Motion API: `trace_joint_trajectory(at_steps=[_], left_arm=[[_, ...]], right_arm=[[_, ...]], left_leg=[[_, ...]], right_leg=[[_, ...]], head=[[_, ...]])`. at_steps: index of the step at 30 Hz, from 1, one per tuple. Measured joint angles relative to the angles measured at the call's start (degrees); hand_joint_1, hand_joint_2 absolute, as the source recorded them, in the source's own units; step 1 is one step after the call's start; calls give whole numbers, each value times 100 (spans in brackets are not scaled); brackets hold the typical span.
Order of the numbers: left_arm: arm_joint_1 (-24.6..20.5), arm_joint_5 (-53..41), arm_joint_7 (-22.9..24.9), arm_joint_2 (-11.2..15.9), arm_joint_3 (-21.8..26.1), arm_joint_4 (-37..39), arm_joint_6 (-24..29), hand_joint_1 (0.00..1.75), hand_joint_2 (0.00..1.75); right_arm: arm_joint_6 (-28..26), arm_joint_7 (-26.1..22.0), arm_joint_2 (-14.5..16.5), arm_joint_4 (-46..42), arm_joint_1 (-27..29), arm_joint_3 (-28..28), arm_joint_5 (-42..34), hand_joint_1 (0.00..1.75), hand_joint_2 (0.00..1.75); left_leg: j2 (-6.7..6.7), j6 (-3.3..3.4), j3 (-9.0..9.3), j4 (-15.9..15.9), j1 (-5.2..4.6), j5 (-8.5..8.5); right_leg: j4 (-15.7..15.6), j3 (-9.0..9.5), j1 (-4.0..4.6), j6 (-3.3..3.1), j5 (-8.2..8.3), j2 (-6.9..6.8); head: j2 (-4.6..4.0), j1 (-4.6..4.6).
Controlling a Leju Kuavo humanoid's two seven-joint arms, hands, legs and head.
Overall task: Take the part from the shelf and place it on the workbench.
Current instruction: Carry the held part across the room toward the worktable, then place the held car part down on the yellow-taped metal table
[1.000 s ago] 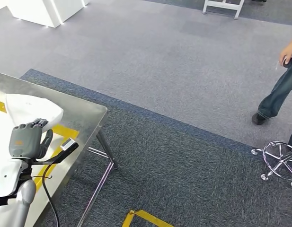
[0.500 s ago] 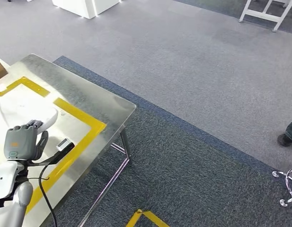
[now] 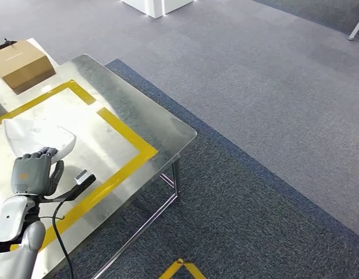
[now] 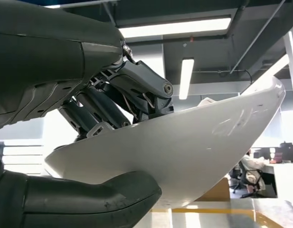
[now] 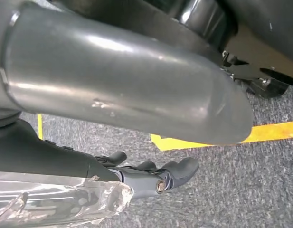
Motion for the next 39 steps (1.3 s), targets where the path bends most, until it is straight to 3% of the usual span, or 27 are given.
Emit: trace_joint_trajectory(at_steps=[1,3,5,6,7,8,10,12,14,16,18,20,21,22,23,25,27,29,30,32,34,36,37,39], left_arm=[[-10,-2,-2,1,7,3,4,175,175],[-40,-8,-6,-5,12,17,9,175,175],[-37,-15,-5,-12,13,39,9,175,175],[-24,-17,-5,-13,14,51,9,175,175],[-15,-17,-5,-13,15,61,9,175,175],[-12,-19,-6,-13,18,68,9,175,175],[-25,-30,-6,-14,21,73,10,175,175],[-36,-59,-6,-19,20,73,7,175,175],[-19,-89,-6,-18,24,73,-1,175,175],[-7,-102,-6,-16,31,72,-5,175,175],[-17,-105,-6,-26,32,71,-7,175,175],[-10,-113,-6,-37,31,72,-16,175,175],[-2,-117,-6,-40,31,72,-22,175,175],[6,-121,-5,-42,31,73,-27,175,175],[10,-123,-5,-42,31,73,-30,175,175],[8,-129,-5,-44,31,74,-33,175,175],[5,-140,-6,-46,32,75,-36,175,175],[22,-156,-6,-47,35,75,-39,175,175],[36,-164,-6,-45,39,75,-40,175,175],[31,-179,-6,-36,49,75,-42,175,175],[12,-184,-6,-30,55,76,-46,175,175],[24,-196,-9,-26,57,87,-66,175,175],[30,-214,-23,-20,57,100,-76,175,175],[28,-279,-87,-6,56,136,-78,175,175]], right_arm=[[0,-1,4,-1,0,0,-2,0,0],[3,-2,9,-2,9,0,-2,0,0],[7,-1,9,-2,23,0,-2,0,0],[7,-1,9,-2,26,0,-2,0,0],[7,-1,9,-2,23,0,-2,0,0],[7,-1,9,-2,18,0,-2,0,0],[11,0,10,-2,13,0,-2,0,0],[23,2,10,-2,10,0,-2,0,0],[36,5,10,-2,-2,0,-2,0,0],[48,9,10,-2,-16,1,-2,0,0],[58,10,10,-2,-13,2,-2,0,0],[67,15,10,-2,4,2,-2,0,0],[70,20,10,-2,12,2,-1,0,0],[73,25,10,-2,14,2,1,0,0],[74,30,10,-2,13,2,4,0,0],[76,32,10,-2,11,3,13,0,0],[77,37,10,-2,10,4,17,0,0],[77,45,10,-2,8,4,18,0,0],[77,48,11,-2,6,5,19,0,0],[77,48,15,-3,2,6,21,0,0],[79,47,17,-4,10,7,24,0,0],[81,46,16,-4,19,8,34,0,0],[83,42,15,-4,18,16,43,0,0],[90,32,16,-4,8,38,60,0,0]], left_leg=[[124,-32,-55,121,-8,-86],[474,-91,-331,709,-15,-412],[621,-136,-667,1376,12,-666],[649,-152,-729,1492,25,-650],[676,-162,-678,1385,35,-524],[725,-163,-520,1087,41,-329],[973,-129,-120,334,13,-25],[1124,-48,53,-14,-31,16],[1013,38,42,-33,-40,3],[878,109,46,-52,-16,17],[748,170,50,-62,3,22],[600,200,47,-60,-4,18],[517,202,49,-58,-8,18],[434,202,55,-57,-10,17],[348,200,64,-56,-11,16],[196,179,69,-46,-11,9],[59,119,34,-31,1,15],[-77,32,-4,-37,28,41],[-55,-6,-16,-24,33,32],[213,-71,-139,235,23,-140],[548,-121,-460,900,26,-486],[646,-160,-749,1471,48,-666],[665,-170,-754,1482,56,-594],[766,-161,-445,917,60,-218]], right_leg=[[-30,22,-11,-27,11,-70],[-61,54,-13,-68,8,-224],[-59,62,-6,-83,-13,-386],[-57,68,-5,-82,-25,-464],[-55,80,-5,-73,-40,-539],[-54,101,-5,-61,-58,-611],[-43,151,19,-10,-108,-739],[-35,185,58,50,-153,-860],[-39,210,66,104,-189,-965],[111,158,39,164,-320,-767],[719,-132,14,197,-641,-423],[1475,-540,8,200,-921,-303],[1649,-666,9,194,-917,-287],[1603,-691,9,181,-798,-275],[1346,-613,9,158,-581,-238],[577,-303,-7,92,-154,16],[121,-83,-15,51,-25,223],[46,-19,-3,28,-49,158],[22,-1,-5,2,-37,89],[-29,43,-19,-59,-19,-66],[-41,65,-12,-99,-33,-230],[-38,74,-6,-109,-54,-396],[-37,83,-5,-105,-66,-477],[-36,124,-3,-78,-101,-619]], head=[[0,-25],[0,-68],[0,-79],[0,-81],[0,-81],[0,-81],[0,-85],[0,-74],[0,-63],[0,-46],[0,-14],[0,2],[0,3],[0,4],[0,4],[0,2],[0,2],[0,5],[0,4],[0,-34],[0,-74],[0,-74],[0,-75],[0,-75]])
